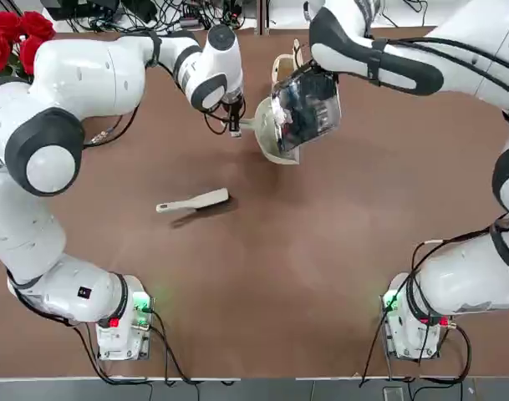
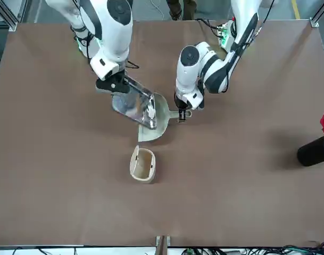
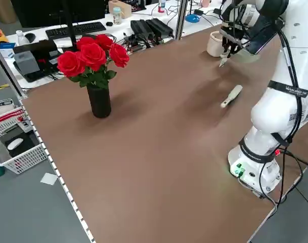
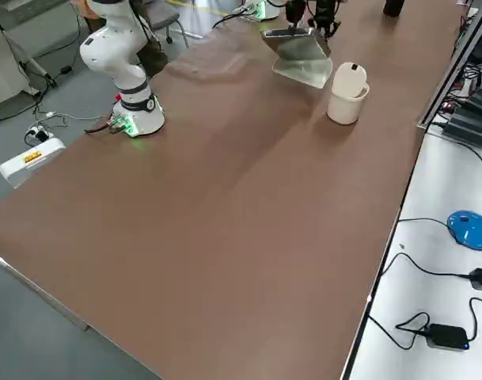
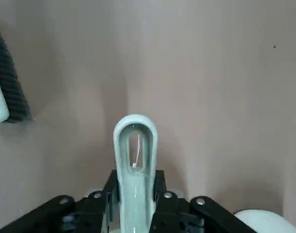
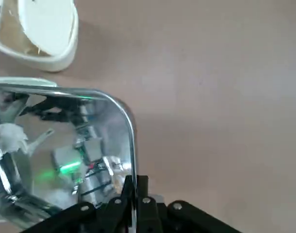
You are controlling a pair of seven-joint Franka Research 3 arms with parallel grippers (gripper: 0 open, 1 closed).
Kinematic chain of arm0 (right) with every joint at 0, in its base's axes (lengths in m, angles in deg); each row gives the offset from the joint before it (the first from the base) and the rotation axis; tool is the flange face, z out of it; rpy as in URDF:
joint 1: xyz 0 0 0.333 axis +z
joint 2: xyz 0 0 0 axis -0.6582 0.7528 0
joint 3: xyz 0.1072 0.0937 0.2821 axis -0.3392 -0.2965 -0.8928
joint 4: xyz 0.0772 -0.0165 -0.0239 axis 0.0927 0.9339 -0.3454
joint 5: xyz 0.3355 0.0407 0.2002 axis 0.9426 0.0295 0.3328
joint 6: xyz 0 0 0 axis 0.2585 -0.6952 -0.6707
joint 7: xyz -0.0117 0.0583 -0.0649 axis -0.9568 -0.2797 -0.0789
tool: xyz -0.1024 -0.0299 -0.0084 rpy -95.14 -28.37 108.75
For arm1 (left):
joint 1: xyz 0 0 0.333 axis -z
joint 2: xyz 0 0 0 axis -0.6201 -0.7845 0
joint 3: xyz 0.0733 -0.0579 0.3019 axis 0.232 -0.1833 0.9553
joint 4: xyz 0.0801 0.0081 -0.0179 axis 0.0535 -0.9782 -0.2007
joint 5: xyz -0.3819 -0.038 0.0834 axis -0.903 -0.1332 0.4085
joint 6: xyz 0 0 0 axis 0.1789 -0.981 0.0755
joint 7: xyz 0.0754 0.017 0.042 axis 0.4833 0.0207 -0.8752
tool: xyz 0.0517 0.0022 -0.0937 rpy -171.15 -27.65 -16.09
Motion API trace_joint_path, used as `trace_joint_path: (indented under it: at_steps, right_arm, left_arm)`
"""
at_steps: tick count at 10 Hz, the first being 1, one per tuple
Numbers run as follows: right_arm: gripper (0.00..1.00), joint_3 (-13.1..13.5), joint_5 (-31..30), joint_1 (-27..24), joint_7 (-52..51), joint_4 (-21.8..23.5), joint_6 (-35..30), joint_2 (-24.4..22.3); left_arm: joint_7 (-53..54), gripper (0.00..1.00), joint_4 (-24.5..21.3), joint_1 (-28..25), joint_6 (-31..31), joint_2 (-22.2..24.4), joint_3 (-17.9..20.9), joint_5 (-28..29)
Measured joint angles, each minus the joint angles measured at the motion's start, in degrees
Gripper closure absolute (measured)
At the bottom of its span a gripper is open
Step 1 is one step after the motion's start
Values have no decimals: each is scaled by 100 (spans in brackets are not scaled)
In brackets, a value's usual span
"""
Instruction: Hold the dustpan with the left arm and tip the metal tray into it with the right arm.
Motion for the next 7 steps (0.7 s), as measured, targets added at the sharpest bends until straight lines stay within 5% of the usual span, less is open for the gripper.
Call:
trace_joint_path:
  at_steps: [7]
  right_arm:
    - [95, -101, -1526, 603, 2, -405, -514, 228]
  left_arm:
    - [0, 68, 25, -2, -79, 1, -49, 0]
